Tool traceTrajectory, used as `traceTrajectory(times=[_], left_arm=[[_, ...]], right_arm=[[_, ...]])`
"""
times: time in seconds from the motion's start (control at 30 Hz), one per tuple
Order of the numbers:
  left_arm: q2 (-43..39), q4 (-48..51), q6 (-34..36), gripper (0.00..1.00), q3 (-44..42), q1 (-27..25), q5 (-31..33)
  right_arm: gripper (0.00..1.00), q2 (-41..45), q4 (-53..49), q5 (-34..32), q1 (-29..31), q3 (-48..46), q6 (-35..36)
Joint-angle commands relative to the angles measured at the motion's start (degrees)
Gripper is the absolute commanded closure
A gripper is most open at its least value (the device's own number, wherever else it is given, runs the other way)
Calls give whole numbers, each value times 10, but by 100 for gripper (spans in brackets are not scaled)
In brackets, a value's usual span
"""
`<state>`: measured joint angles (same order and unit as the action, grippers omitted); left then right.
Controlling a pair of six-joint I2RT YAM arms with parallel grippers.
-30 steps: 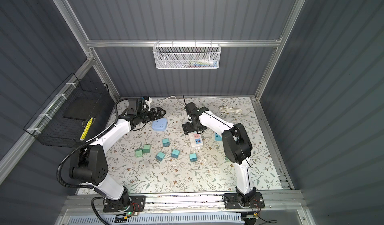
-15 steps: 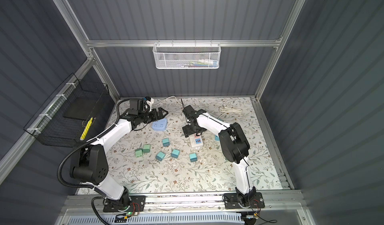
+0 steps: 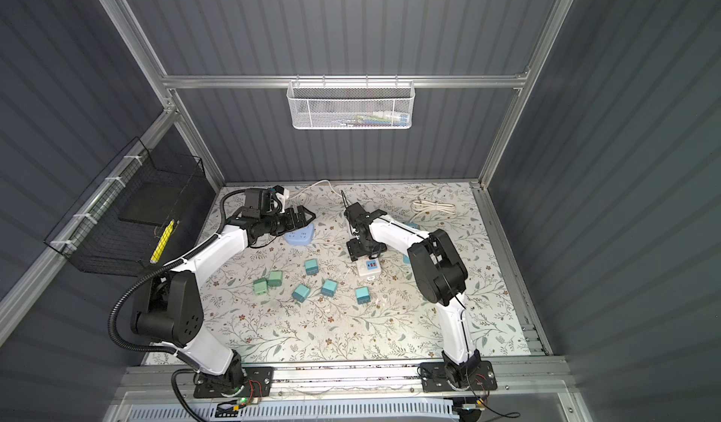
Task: Insert the plug
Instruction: 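Raise both arms and move grippers over the white power strip, then lower the left gripper onto a teal USB adapter and grasp it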
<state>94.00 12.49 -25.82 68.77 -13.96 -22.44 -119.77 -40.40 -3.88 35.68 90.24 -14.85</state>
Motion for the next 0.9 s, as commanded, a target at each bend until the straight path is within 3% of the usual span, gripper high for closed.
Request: traceTrajectory(times=[0.0,0.17,0.4,0.87], left_arm=[[-29,20,-4,2,-9,-5,4],[-49,44,-10,5,-26,-8,31],[-55,149,-12,9,-23,-51,140],[28,273,-41,14,31,-184,270]], right_arm=[[24,19,-9,8,3,-41,-14],[25,56,1,6,12,-102,-26],[18,100,9,5,25,-158,-45],[9,190,-45,-47,14,-96,-11]])
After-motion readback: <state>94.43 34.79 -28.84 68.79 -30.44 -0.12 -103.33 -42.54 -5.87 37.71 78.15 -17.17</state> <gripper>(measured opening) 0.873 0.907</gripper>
